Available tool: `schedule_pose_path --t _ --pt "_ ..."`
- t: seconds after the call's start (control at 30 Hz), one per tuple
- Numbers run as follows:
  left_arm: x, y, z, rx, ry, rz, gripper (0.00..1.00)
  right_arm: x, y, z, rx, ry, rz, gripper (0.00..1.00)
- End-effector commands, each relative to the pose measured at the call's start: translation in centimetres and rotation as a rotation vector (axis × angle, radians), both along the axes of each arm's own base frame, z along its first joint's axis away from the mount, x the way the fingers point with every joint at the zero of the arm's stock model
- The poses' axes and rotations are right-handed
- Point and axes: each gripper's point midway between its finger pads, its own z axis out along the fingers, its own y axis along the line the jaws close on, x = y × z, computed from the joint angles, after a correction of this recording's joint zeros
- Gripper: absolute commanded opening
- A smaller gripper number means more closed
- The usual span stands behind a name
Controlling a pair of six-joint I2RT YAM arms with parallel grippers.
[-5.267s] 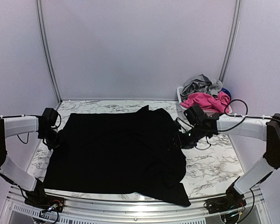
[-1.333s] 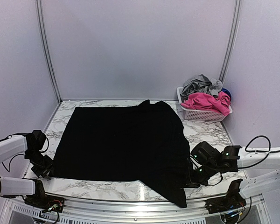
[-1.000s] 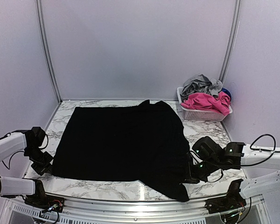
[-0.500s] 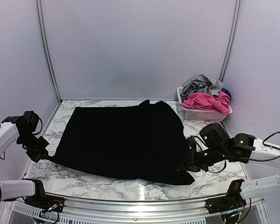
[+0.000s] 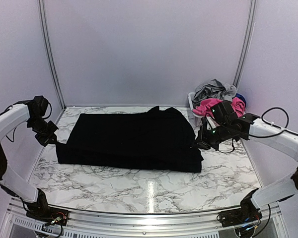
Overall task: Fold and stack the mixed laundry pile
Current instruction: Fold the flattened T-shirt at the center of the board.
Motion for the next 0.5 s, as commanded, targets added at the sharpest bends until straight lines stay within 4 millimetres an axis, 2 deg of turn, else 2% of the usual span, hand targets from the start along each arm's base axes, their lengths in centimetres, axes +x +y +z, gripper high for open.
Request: schedule_pose_path --t 0.0,0.2,0.47 --pt "4.1 0.6 0.0 0.021 -0.066 -0.025 0.0 4.1 0.1 1.4 -0.012 -0.083 0.056 0.0" --pt "6.1 0.7 -2.3 0.024 -0.034 -0.046 0.0 8.4 0.1 0.1 -0.049 -0.08 0.083 0.0" --pt "8.1 1.1 -5.2 0.039 -0.019 -0.059 0.0 11.5 0.3 -2.3 -0.087 -0.064 0.101 0.0"
